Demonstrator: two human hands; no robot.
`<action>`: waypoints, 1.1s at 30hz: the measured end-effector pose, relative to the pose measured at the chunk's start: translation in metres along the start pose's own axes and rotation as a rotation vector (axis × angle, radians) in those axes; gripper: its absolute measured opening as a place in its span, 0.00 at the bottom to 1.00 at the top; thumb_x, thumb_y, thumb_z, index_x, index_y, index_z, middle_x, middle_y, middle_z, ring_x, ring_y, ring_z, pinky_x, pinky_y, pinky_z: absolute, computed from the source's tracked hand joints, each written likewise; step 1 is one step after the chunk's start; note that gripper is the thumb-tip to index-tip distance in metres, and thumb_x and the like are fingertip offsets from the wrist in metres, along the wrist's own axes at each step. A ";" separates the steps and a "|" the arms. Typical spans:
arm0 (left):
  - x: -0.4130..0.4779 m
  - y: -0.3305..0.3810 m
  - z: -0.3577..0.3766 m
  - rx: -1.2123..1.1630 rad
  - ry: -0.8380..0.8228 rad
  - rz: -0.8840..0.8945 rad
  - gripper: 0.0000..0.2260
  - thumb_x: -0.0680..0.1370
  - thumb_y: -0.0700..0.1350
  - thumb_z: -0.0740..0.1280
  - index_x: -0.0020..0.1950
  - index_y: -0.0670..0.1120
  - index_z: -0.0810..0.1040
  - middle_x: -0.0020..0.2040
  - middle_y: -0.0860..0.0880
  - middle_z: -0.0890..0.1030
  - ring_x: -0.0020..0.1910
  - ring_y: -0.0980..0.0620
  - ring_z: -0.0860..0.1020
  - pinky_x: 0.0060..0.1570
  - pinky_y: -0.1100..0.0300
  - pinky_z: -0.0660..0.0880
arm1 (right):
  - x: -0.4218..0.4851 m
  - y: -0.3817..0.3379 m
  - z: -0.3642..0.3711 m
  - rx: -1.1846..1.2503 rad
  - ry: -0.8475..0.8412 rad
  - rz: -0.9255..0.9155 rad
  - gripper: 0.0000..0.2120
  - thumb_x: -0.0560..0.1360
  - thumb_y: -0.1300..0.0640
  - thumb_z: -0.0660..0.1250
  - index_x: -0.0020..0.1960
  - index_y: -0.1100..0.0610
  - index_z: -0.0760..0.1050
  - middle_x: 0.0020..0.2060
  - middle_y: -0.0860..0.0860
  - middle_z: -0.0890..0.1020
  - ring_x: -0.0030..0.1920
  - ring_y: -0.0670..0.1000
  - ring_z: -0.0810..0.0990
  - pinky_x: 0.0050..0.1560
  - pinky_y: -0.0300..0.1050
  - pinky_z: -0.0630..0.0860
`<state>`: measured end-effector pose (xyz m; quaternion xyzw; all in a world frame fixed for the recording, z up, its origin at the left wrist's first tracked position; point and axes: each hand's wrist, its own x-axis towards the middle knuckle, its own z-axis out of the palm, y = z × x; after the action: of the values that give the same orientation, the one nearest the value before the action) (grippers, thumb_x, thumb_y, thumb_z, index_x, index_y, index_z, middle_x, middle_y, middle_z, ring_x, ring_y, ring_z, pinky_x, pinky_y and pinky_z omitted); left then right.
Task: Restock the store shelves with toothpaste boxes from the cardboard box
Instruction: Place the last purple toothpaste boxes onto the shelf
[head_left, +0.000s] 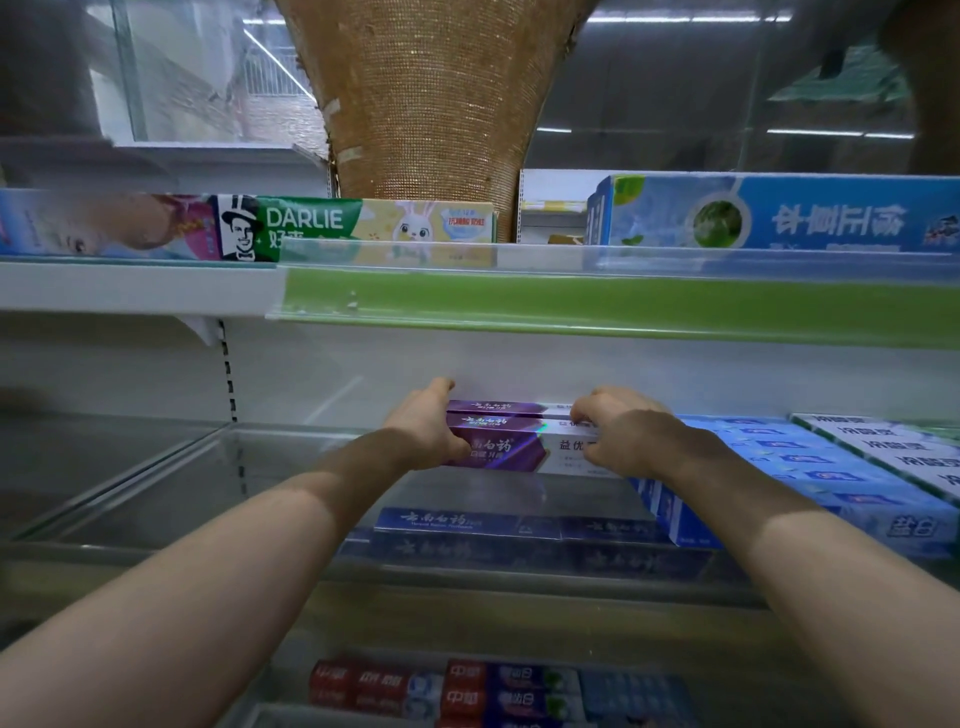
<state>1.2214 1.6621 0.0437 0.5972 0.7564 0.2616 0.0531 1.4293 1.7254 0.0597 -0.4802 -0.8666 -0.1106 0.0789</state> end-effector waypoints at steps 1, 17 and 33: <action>0.000 0.000 0.000 -0.004 -0.008 -0.001 0.38 0.72 0.44 0.74 0.77 0.45 0.57 0.67 0.42 0.73 0.60 0.43 0.76 0.60 0.55 0.73 | 0.000 0.000 0.000 -0.036 0.015 0.002 0.16 0.77 0.55 0.63 0.65 0.51 0.72 0.61 0.50 0.74 0.61 0.54 0.73 0.53 0.43 0.69; 0.009 0.003 0.021 0.137 0.078 -0.053 0.16 0.73 0.48 0.70 0.59 0.46 0.77 0.53 0.44 0.81 0.52 0.43 0.79 0.53 0.53 0.76 | 0.007 0.009 0.008 -0.122 0.099 0.043 0.10 0.78 0.55 0.62 0.60 0.52 0.73 0.56 0.50 0.76 0.55 0.53 0.76 0.45 0.44 0.70; -0.005 0.025 0.024 0.616 0.262 0.184 0.10 0.77 0.44 0.64 0.58 0.46 0.72 0.58 0.45 0.71 0.60 0.44 0.68 0.54 0.53 0.67 | 0.001 0.009 0.014 -0.055 0.325 -0.051 0.10 0.76 0.61 0.62 0.50 0.53 0.81 0.49 0.50 0.80 0.47 0.55 0.78 0.39 0.41 0.65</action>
<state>1.2537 1.6695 0.0334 0.6124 0.7431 0.0991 -0.2511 1.4364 1.7342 0.0478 -0.4359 -0.8509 -0.2126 0.2021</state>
